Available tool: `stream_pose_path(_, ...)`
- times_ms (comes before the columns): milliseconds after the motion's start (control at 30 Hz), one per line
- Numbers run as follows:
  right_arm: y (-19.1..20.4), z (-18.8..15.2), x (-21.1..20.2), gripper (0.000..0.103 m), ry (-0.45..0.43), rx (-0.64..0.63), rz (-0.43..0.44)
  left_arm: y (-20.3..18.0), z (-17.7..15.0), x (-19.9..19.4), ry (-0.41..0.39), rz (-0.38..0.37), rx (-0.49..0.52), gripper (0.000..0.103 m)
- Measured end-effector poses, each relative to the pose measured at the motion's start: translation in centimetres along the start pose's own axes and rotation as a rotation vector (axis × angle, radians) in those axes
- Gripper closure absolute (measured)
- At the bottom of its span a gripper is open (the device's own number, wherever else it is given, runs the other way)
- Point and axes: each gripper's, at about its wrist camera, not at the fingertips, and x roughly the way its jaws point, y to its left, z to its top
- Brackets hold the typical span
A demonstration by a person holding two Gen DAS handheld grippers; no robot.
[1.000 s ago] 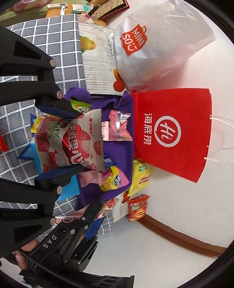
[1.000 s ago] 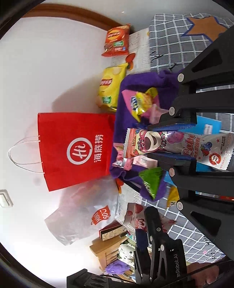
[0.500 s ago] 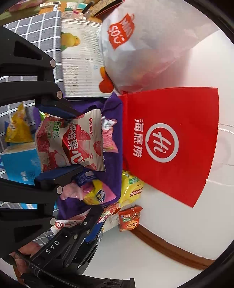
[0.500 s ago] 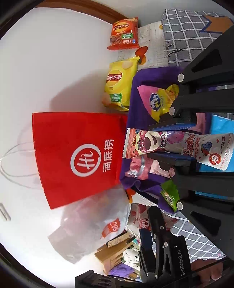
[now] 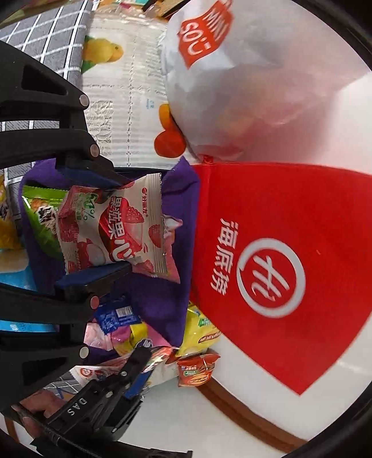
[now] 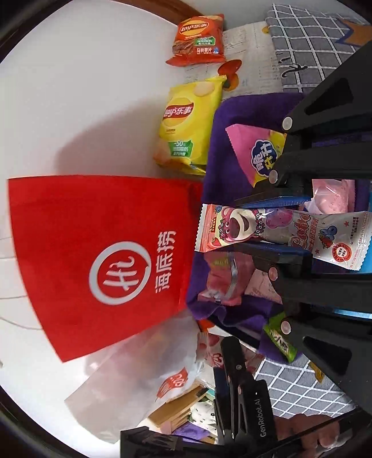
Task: Organize snacks
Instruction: 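Carry the candy stick and red-white bag up over the purple towel, then open both grippers to drop the candy stick and red-white bag onto the towel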
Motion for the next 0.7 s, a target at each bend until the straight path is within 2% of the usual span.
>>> stream_pose_path(233, 0.1, -0.6, 2.4, 0.081, 0.063, 0.009, 0.078, 0.4, -0.2, 1.5, 0.043, -0.011, 0.006, 0.055)
stream_pose_path(567, 1.7, -1.4, 4.4, 0.080, 0.125, -0.039, 0.082, -0.2, -0.4, 2.7, 0.081, -0.029, 0.015, 0.055)
stream_pose_path(700, 1.9, -1.6, 5.0, 0.080, 0.146, -0.048, 0.053, -0.4, -0.5, 2.9, 0.086, -0.030, 0.021, 0.055)
